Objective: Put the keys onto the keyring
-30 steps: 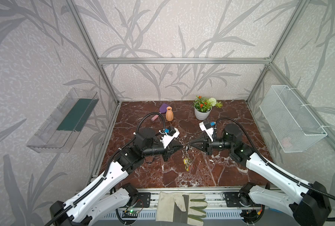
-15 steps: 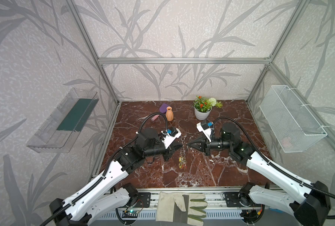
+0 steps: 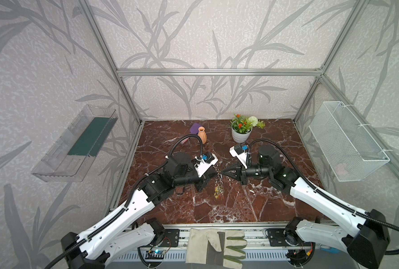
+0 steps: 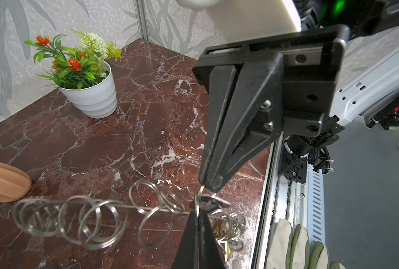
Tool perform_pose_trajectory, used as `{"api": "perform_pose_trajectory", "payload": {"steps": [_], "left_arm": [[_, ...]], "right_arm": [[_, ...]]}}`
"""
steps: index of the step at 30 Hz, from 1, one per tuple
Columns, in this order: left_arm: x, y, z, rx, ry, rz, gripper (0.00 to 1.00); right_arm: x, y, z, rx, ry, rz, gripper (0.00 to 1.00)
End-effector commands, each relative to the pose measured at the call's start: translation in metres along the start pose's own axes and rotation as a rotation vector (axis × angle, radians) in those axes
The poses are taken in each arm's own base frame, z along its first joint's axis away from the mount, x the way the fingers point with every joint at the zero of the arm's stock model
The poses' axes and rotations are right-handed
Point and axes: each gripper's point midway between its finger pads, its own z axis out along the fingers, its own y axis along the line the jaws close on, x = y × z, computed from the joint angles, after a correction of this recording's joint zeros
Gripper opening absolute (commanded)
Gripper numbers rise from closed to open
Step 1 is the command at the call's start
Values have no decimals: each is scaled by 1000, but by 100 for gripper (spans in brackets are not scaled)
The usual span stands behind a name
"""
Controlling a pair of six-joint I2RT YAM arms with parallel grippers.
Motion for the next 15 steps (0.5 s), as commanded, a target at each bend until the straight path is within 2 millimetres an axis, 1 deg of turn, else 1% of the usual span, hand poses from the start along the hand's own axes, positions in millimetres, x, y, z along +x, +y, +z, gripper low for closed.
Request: {"api": "perform_pose_trajectory", "payload": {"steps": [1, 15], "left_arm": [[-23, -4, -7, 3, -60, 58, 0], [-17, -8, -4, 27, -41, 80, 0]], "right_arm": [[-14, 5, -1, -4, -24, -33, 0], [-13, -1, 1, 20, -29, -23, 0]]}}
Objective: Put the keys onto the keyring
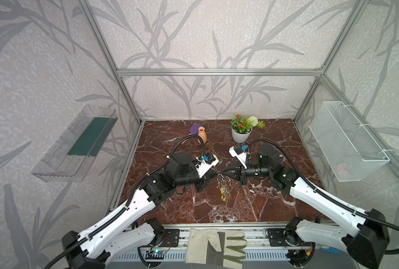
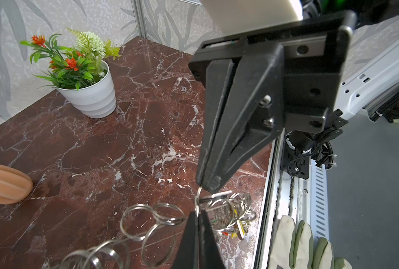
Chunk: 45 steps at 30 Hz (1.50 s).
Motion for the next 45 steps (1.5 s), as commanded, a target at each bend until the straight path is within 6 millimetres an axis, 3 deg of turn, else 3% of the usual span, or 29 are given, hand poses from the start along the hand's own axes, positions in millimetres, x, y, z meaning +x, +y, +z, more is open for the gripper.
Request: {"api": "perform_pose_trajectory", "payload": {"steps": [1, 18, 28, 37, 45], "left_arm": [[-18, -7, -7, 21, -49, 59, 0], [-12, -13, -7, 35, -51, 102, 0], [-19, -13, -12, 25, -125, 85, 0], [-36, -9, -20, -10, -280, 11, 0], [-49, -16, -26, 6, -431, 53, 0]], "right_arm": [[-14, 1, 0, 16, -32, -24, 0], [-10, -18, 2, 85, -9, 30, 0], [-5, -24, 7, 56, -4, 71, 0], [-9, -16, 9, -21, -14, 78, 0], [-7, -6, 8, -79, 8, 71, 0]]}}
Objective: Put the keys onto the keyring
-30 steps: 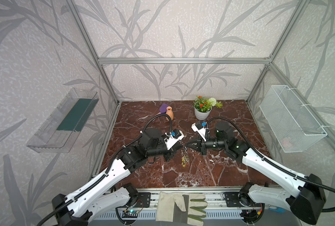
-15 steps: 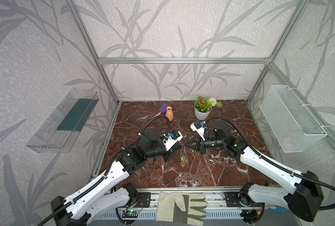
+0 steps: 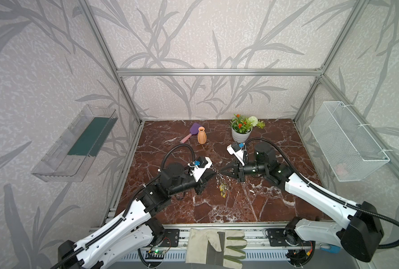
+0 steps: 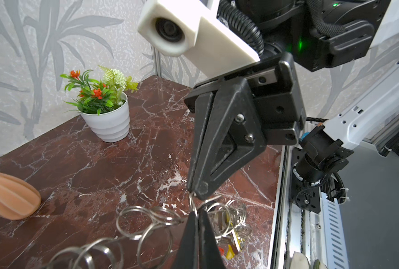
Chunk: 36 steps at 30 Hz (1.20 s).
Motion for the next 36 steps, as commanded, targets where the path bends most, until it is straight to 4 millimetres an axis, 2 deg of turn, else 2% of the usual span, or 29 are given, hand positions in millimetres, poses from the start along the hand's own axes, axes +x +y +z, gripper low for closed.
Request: {"api": "perform_pose_trajectory", "payload": {"steps": [1, 7, 10, 12, 19, 27, 30, 36], "left_arm": [[-48, -18, -7, 63, -212, 67, 0], [-55, -18, -5, 35, -312, 100, 0], [-60, -21, -10, 44, -369, 120, 0], [-58, -22, -11, 46, -368, 136, 0], [-59, -22, -15, 37, -409, 143, 0], [-59, -17, -11, 17, -453, 138, 0], [-58, -17, -6, 26, -464, 133, 0], [-63, -15, -2, 33, -517, 104, 0]], "right_arm": [[-8, 5, -1, -25, -9, -28, 0], [-7, 7, -5, -5, 1, -49, 5], [-10, 8, -9, 8, -2, -58, 13], [-12, 5, -13, 39, -5, -58, 18], [-23, -8, -25, 161, -38, -56, 23], [-39, -9, -51, 273, -108, -81, 36], [-48, 0, -61, 257, -155, -102, 37], [-56, 35, -67, 120, -235, -195, 42]]}}
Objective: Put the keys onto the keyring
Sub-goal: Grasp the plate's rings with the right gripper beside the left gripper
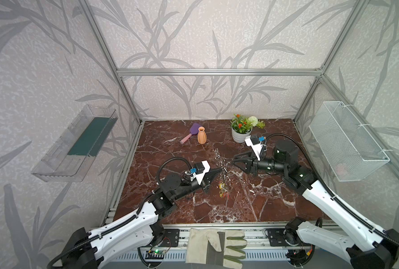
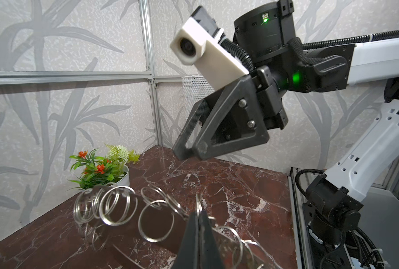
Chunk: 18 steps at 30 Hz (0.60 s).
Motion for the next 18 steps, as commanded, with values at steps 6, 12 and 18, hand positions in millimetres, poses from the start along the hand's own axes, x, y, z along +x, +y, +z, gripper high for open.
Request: {"api": "perform_pose_trajectory", "payload": {"steps": [6, 12, 18], "left_arm": [[-42, -3, -4, 26, -215, -72, 0], [-42, -12, -5, 86, -230, -110, 0], [-42, -14, -3, 108, -244, -117, 0]], "right_arm": [[2, 33, 0, -177, -27, -55, 43], [3, 37, 5, -214, -26, -64, 42], [7, 39, 15, -251, -7, -55, 37]]}}
